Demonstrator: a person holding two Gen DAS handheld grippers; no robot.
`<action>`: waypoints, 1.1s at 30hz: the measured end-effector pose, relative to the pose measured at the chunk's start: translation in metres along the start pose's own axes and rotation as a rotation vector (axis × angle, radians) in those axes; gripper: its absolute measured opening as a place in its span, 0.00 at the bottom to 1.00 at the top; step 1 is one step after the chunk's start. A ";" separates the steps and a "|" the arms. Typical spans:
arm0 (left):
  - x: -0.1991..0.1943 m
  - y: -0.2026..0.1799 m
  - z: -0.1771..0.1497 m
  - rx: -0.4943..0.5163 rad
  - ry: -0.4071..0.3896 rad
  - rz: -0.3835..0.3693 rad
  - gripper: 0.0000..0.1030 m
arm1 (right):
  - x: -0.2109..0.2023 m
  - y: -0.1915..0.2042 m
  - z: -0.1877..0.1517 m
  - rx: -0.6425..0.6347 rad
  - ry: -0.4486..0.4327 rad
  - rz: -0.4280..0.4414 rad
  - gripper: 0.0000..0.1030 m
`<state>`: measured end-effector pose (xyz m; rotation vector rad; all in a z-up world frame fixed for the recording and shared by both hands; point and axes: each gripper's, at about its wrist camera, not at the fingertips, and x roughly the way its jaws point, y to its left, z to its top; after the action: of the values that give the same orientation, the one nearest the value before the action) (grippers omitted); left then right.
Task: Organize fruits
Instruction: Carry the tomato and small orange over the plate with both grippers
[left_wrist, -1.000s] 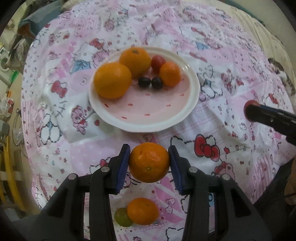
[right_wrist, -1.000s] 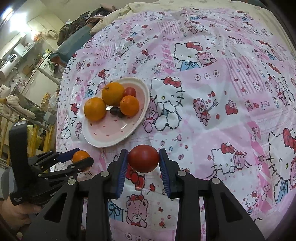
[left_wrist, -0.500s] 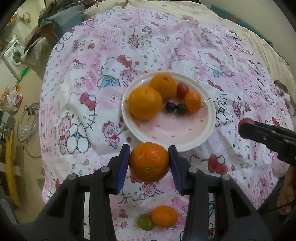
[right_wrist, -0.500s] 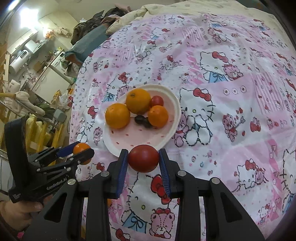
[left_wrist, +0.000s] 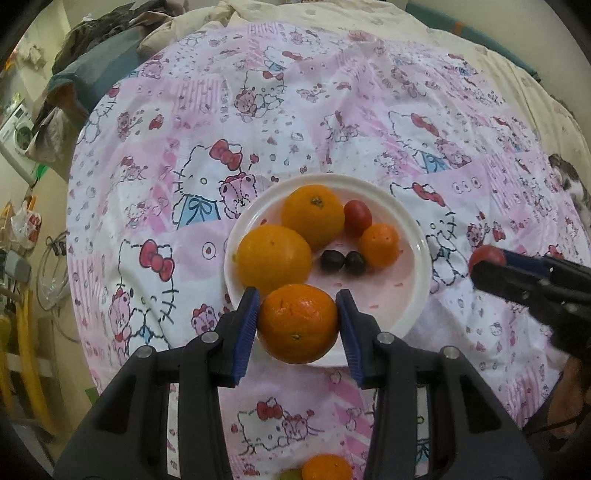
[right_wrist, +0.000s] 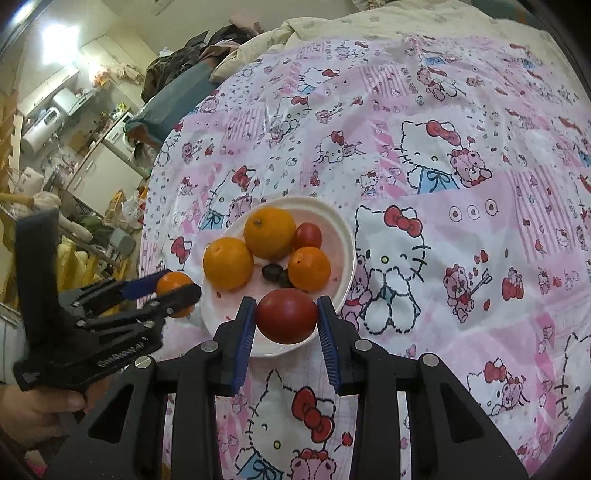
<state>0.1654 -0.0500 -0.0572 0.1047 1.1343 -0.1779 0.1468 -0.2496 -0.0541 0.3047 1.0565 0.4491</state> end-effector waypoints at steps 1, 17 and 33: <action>0.005 0.001 0.001 -0.006 0.009 -0.001 0.37 | 0.001 -0.003 0.002 0.011 0.001 0.008 0.34; 0.046 0.006 -0.003 -0.069 0.105 -0.057 0.37 | 0.056 -0.014 0.021 0.071 0.125 0.080 0.34; 0.056 0.007 0.004 -0.095 0.113 -0.042 0.38 | 0.076 -0.034 0.007 0.208 0.187 0.141 0.37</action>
<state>0.1928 -0.0488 -0.1062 0.0064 1.2559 -0.1565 0.1920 -0.2418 -0.1241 0.5322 1.2729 0.5024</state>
